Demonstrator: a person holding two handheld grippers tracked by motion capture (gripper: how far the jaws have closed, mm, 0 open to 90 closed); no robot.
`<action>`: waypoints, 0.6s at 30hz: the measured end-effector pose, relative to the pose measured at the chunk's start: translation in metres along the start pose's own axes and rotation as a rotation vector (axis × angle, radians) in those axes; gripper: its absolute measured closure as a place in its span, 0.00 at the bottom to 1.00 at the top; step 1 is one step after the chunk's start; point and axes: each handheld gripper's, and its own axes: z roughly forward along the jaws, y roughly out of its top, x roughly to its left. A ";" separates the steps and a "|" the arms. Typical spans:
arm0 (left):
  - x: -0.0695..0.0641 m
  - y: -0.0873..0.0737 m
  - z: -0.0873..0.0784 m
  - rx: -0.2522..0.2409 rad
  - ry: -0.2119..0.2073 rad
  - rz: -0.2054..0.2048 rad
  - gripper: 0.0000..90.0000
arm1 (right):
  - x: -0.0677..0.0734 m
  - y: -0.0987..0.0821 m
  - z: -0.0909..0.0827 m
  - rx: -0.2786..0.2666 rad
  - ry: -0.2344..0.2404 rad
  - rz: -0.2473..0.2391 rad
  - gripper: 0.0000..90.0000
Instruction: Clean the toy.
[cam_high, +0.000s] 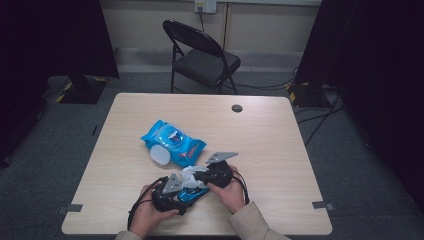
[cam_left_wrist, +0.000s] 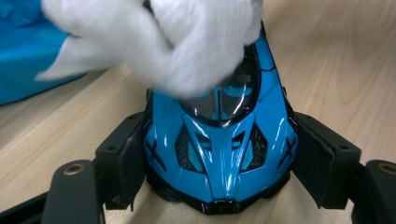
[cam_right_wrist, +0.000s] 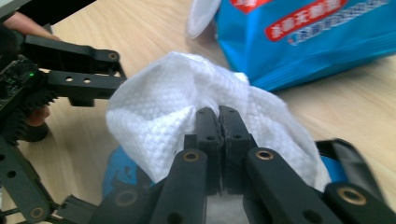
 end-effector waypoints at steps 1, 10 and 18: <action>0.000 0.000 0.000 0.000 0.000 -0.001 0.28 | -0.001 -0.001 -0.001 -0.001 -0.005 0.002 0.98; 0.000 0.000 0.000 0.000 0.001 -0.001 0.28 | -0.019 -0.009 -0.016 -0.019 -0.050 0.022 0.98; 0.000 0.000 0.000 0.000 0.001 -0.002 0.28 | -0.027 -0.010 -0.023 -0.016 -0.067 0.013 0.98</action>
